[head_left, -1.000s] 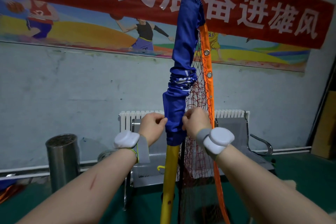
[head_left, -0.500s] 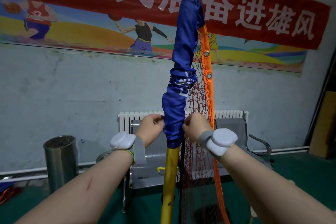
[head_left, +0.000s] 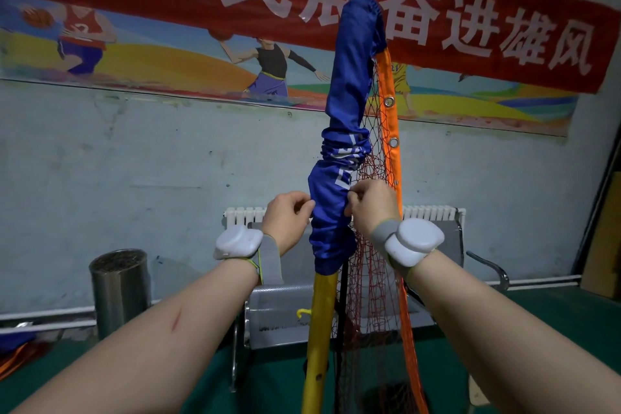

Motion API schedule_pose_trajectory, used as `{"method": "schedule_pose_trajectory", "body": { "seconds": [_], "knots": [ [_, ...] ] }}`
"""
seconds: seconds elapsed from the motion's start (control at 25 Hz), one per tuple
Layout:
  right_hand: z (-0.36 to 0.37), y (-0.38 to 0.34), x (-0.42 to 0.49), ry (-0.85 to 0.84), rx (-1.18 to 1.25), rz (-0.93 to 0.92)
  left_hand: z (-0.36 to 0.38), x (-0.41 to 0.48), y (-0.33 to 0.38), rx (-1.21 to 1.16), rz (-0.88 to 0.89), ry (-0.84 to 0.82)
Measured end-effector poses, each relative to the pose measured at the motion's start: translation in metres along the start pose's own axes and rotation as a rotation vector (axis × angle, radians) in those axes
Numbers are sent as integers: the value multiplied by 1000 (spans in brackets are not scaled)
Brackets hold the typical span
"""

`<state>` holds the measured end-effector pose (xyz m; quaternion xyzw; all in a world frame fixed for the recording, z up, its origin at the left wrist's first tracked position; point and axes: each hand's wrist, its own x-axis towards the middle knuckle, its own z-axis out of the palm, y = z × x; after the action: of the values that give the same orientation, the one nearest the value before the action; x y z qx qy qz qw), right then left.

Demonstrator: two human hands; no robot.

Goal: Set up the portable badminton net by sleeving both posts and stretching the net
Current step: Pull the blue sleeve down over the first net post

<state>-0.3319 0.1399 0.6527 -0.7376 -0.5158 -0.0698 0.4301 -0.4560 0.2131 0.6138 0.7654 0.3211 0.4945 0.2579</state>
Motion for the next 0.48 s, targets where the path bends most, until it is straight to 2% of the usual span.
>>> {"method": "schedule_pose_trajectory", "body": {
  "seconds": [0.24,0.48],
  "knots": [
    [17,19,-20,-140,-100,23,7,-14,-16,112,17,-99],
    [22,28,-26,-189,-134,12,13,-24,-26,73,-69,-213]
  ]
}}
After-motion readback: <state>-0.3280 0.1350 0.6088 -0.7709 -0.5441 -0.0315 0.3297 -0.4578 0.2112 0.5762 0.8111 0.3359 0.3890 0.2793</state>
